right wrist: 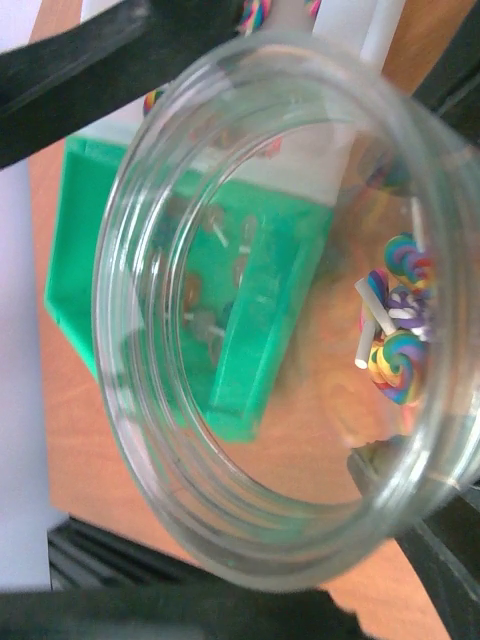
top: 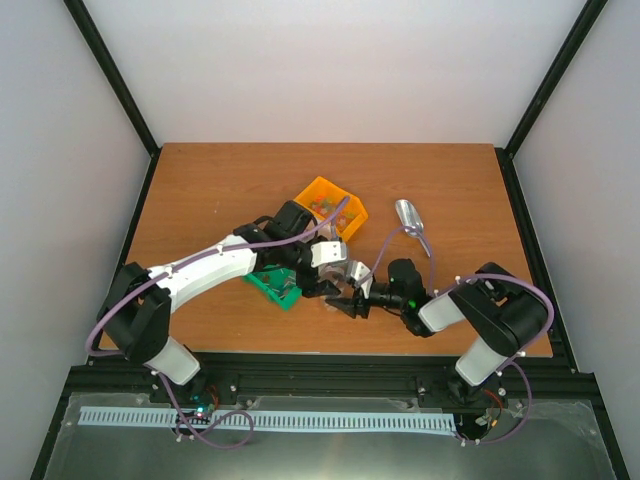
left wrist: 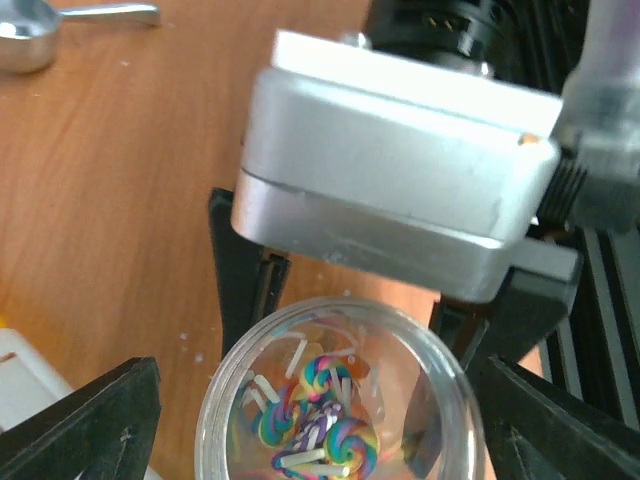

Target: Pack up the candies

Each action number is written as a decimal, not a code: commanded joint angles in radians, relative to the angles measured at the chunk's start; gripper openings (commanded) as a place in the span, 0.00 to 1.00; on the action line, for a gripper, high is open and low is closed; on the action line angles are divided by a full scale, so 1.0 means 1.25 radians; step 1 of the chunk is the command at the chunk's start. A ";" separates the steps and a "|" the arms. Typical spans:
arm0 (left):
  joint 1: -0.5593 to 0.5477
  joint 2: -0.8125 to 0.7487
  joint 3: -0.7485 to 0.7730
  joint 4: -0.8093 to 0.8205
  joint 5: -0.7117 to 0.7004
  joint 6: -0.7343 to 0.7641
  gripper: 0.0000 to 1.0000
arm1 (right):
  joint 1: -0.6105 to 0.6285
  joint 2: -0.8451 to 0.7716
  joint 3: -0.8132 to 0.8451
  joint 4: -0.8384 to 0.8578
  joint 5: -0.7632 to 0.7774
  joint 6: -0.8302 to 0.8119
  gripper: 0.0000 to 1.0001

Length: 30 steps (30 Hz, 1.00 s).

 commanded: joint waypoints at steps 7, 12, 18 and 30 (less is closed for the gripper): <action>0.001 0.005 -0.012 0.125 -0.069 -0.147 0.81 | 0.001 0.016 0.027 0.085 0.121 0.075 0.25; -0.001 0.005 -0.019 0.130 -0.075 -0.129 0.73 | 0.001 0.012 0.026 0.077 0.115 0.073 0.25; -0.002 0.004 -0.017 0.103 -0.073 -0.102 0.64 | 0.001 0.005 0.024 0.075 0.096 0.074 0.25; -0.002 0.021 0.077 -0.245 0.168 0.254 0.54 | 0.001 -0.048 0.045 0.007 -0.174 0.032 0.25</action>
